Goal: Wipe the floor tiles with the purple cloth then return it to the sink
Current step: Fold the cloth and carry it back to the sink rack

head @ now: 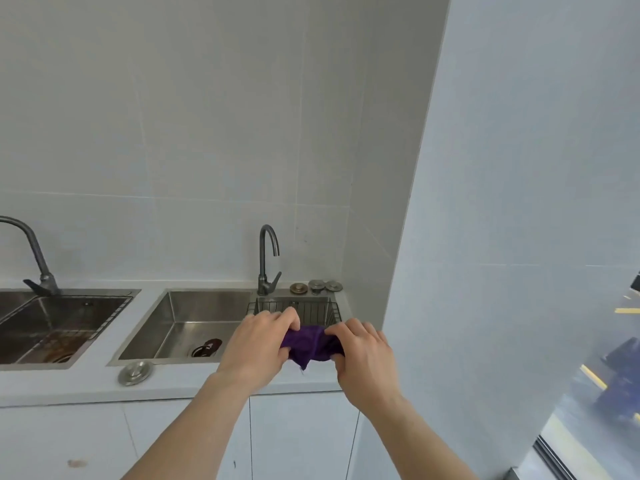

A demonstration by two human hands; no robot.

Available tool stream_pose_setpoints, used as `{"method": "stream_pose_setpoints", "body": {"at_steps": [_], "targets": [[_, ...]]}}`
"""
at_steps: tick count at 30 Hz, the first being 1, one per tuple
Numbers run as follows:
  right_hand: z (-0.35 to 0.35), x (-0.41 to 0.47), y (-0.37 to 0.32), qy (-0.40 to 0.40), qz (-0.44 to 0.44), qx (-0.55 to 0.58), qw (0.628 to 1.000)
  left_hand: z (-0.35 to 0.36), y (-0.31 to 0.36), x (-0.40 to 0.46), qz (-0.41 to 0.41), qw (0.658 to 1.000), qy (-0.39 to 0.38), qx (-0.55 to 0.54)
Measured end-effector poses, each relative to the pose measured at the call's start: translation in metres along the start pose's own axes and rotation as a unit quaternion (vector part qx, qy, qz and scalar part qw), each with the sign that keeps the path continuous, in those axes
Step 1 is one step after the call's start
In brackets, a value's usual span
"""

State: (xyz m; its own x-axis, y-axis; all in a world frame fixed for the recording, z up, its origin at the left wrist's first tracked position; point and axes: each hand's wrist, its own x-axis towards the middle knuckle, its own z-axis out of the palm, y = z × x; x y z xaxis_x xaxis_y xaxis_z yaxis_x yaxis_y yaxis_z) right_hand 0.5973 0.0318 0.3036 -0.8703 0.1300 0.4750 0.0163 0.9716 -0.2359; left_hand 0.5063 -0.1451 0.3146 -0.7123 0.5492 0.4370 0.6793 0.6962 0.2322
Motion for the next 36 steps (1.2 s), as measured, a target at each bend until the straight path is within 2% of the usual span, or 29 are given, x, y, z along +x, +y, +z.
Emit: {"method": "stream_pose_setpoints", "body": {"at_steps": [12,18,22,30,36], "targets": [[0.091,0.154,-0.038,0.006,0.008,-0.029,1.000,0.019,-0.144,0.107,-0.016,0.998,0.035,-0.041],[0.153,0.199,-0.030,-0.037,0.033,-0.024,0.998,0.068,-0.199,0.141,-0.029,0.998,-0.010,-0.052],[0.202,0.225,-0.010,-0.065,0.048,-0.015,0.997,0.114,-0.228,0.164,-0.049,0.996,-0.011,-0.069],[0.327,0.288,0.064,-0.153,0.079,0.022,0.985,0.238,-0.285,0.226,-0.110,0.983,-0.124,-0.079],[0.410,0.325,0.131,-0.233,0.105,0.021,0.967,0.330,-0.309,0.278,-0.119,0.965,-0.220,-0.077]]}}
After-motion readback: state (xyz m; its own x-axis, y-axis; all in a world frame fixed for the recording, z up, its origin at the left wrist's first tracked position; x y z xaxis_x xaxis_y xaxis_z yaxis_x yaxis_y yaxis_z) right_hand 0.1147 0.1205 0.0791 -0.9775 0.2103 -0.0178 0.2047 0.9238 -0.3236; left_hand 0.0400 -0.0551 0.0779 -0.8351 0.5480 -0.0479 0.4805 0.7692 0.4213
